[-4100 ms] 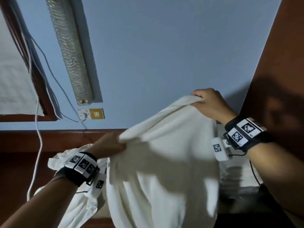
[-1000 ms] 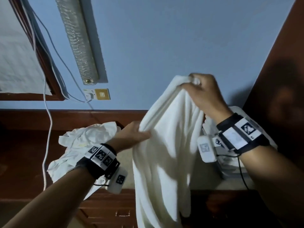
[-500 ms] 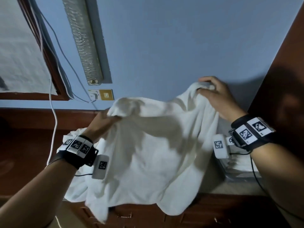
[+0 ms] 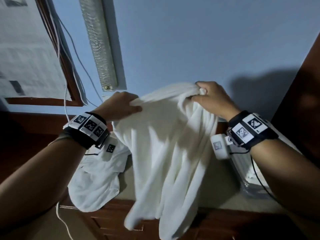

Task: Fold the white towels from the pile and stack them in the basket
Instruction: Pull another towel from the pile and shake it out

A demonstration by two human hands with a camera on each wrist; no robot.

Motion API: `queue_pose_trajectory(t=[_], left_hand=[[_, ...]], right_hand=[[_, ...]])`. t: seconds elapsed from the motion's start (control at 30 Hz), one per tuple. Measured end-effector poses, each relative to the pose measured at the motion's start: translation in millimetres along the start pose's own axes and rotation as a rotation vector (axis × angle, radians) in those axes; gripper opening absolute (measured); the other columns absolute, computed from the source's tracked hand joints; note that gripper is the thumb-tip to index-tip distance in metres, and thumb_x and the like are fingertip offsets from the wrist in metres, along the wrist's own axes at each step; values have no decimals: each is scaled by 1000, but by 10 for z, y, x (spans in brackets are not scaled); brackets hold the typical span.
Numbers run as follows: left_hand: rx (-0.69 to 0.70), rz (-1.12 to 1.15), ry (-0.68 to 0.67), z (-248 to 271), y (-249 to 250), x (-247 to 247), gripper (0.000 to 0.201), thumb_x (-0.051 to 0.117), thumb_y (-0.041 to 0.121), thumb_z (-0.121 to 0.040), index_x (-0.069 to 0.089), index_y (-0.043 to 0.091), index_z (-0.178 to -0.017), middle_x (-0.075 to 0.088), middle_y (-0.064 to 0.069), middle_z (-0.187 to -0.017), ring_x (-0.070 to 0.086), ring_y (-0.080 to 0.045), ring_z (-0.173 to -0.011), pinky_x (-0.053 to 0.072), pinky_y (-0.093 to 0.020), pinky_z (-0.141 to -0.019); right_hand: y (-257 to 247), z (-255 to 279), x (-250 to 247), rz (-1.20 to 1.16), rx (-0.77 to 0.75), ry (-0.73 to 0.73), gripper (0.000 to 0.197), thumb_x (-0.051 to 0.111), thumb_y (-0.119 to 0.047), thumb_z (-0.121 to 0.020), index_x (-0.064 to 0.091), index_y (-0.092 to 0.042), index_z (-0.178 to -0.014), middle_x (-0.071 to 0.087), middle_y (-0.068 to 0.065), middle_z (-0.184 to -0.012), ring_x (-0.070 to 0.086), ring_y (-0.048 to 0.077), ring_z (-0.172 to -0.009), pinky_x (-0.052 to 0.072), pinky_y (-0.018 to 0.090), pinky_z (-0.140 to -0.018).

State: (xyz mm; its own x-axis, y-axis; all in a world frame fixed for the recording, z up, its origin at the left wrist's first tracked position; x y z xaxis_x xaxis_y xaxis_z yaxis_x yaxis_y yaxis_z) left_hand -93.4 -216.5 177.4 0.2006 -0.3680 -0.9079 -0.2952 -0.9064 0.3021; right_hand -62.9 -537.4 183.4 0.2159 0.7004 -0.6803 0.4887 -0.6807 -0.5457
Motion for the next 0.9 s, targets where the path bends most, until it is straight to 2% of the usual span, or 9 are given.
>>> queue_pose_trajectory(t=[0.1, 0.23, 0.4, 0.47, 0.57, 0.6, 0.67, 0.8, 0.9], left_hand=[[-93, -44, 56, -7, -227, -38, 19, 72, 30, -94, 74, 11, -98, 68, -9, -89, 64, -29, -90, 48, -36, -76], [-213, -29, 200, 5, -511, -229, 17, 70, 23, -95, 68, 7, -88, 63, -13, -79, 63, -32, -82, 42, -34, -70], [-229, 276, 282, 66, -607, -528, 8, 76, 20, -92, 74, 12, -90, 61, -6, -60, 55, -12, -47, 42, -17, -42], [-220, 277, 301, 72, -641, -628, 9, 76, 28, -91, 75, 20, -89, 64, -7, -61, 57, -16, -48, 50, -25, -45], [-256, 254, 304, 80, -706, -706, 16, 69, 48, -91, 75, 34, -84, 69, -8, -64, 61, -36, -57, 59, -57, -60], [-262, 264, 309, 82, -727, -704, 17, 66, 47, -92, 75, 35, -84, 71, -9, -66, 65, -41, -60, 59, -62, -63], [-272, 305, 332, 83, -793, -674, 17, 64, 38, -97, 78, 34, -88, 75, -9, -73, 74, -37, -68, 61, -65, -68], [-317, 334, 357, 87, -921, -592, 17, 68, 32, -98, 79, 19, -99, 76, -16, -84, 76, -32, -72, 65, -55, -71], [-338, 493, 414, 100, -1066, -520, 18, 72, 16, -97, 75, 1, -107, 71, -22, -85, 70, -10, -57, 63, -27, -61]], right_hand=[[81, -170, -137, 115, 24, 128, 27, 71, -29, -84, 50, -15, -74, 59, -3, -69, 59, 29, -80, 36, 34, -64], [202, -372, -380, 174, 70, 248, 14, 68, -25, -87, 60, -14, -84, 69, 8, -89, 65, 35, -93, 45, 33, -76], [290, -504, -558, 228, 81, 276, 15, 65, -26, -88, 58, -14, -84, 66, 7, -88, 63, 37, -93, 45, 34, -76], [344, -530, -578, 239, 106, 273, 16, 65, -27, -87, 61, -11, -88, 68, 7, -88, 64, 37, -92, 46, 34, -76], [434, -533, -563, 256, 129, 247, 18, 65, -27, -87, 63, -9, -89, 70, 12, -88, 64, 38, -90, 47, 37, -76], [465, -523, -553, 264, 135, 238, 18, 65, -26, -88, 62, -8, -89, 69, 13, -88, 64, 38, -89, 45, 36, -74], [511, -492, -535, 261, 150, 222, 19, 64, -25, -89, 62, -7, -88, 69, 14, -87, 63, 38, -89, 42, 35, -71], [579, -405, -480, 242, 161, 140, 17, 66, -25, -89, 62, -9, -86, 69, 13, -88, 65, 38, -91, 38, 35, -71], [599, -352, -463, 106, 189, 120, 23, 67, -31, -81, 64, -10, -87, 70, 13, -87, 66, 37, -92, 45, 38, -72]])
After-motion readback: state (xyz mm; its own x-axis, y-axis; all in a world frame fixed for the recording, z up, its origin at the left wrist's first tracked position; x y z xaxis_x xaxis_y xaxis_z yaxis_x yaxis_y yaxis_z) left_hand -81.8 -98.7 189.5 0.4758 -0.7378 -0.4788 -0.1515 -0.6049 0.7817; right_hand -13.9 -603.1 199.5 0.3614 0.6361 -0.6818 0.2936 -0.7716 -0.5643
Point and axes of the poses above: each hand's wrist, its own z-axis away from the middle knuckle, its own x-axis out of the palm, y = z × x, the point moved 1 cm from there along -z, towards the middle knuckle
